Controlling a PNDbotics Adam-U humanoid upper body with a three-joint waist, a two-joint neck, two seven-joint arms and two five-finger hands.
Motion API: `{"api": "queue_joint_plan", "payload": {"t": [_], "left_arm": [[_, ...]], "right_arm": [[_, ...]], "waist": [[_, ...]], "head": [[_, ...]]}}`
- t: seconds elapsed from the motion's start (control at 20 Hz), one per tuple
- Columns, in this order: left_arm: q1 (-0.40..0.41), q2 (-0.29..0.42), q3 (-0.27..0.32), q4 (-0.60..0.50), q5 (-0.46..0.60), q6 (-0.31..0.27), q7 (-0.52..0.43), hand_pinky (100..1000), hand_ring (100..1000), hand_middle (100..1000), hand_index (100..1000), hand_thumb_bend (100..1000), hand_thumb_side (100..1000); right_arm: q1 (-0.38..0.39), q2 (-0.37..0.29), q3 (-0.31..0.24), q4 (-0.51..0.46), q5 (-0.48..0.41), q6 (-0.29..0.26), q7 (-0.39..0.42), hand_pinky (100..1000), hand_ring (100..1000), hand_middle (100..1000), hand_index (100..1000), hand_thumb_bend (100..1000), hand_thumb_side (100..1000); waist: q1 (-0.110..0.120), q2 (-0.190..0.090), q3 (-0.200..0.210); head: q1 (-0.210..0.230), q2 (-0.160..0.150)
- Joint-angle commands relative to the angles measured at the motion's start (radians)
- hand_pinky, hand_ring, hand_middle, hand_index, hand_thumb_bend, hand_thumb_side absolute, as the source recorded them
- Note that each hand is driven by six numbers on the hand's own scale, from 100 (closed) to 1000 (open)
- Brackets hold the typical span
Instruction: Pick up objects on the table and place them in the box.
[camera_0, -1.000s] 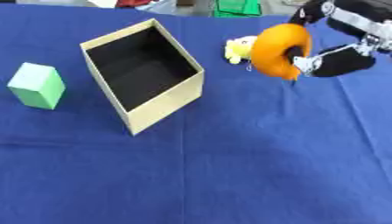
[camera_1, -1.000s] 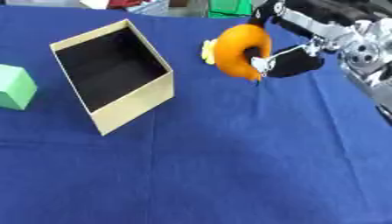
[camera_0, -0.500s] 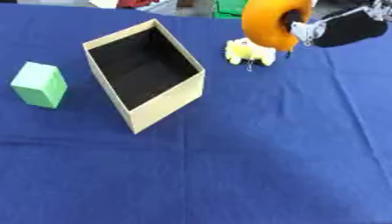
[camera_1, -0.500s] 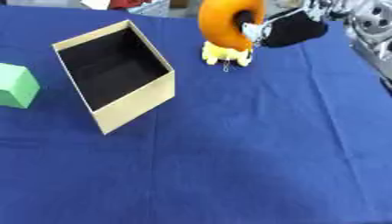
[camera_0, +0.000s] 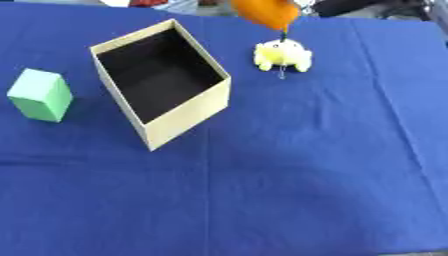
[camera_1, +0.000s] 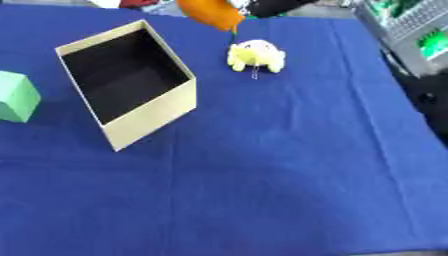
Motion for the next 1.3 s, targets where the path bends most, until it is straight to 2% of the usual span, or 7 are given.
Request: {"api": "queue_joint_plan", "payload": {"t": [0.05,0.3,0.65,0.95,1.3], "left_arm": [[-0.014,0.022,0.002,-0.016,0.006,-0.003,0.0,520,691,710,805,208,1000],[-0.025,0.02,-0.003,-0.016,0.01,-0.006,-0.004,520,691,710,805,206,1000],[-0.039,0.018,-0.007,-0.016,0.015,-0.009,-0.009,520,692,710,805,204,1000],[-0.051,0.017,-0.01,-0.016,0.019,-0.012,-0.01,519,691,710,804,204,1000],[-0.062,0.013,-0.012,-0.016,0.022,-0.013,-0.012,519,691,710,804,200,1000]], "right_arm": [[-0.032,0.009,-0.004,0.028,0.007,-0.009,0.01,844,826,543,696,100,301],[-0.097,0.093,0.029,0.104,0.031,-0.009,0.04,846,827,543,697,100,319],[-0.167,0.194,0.073,0.231,0.092,-0.038,0.067,848,827,544,698,100,342],[-0.199,0.27,0.089,0.344,0.13,-0.061,0.086,853,831,550,705,100,399],[-0.214,0.342,0.118,0.466,0.196,-0.121,0.116,853,836,566,713,100,437]], "waist": [[0.005,-0.016,0.002],[0.003,-0.013,0.017],[0.002,-0.011,0.041],[-0.005,-0.005,0.058],[-0.011,0.004,0.071]], "head": [[-0.013,0.012],[-0.026,0.011],[-0.051,-0.001],[-0.068,-0.007],[-0.078,-0.012]]}}
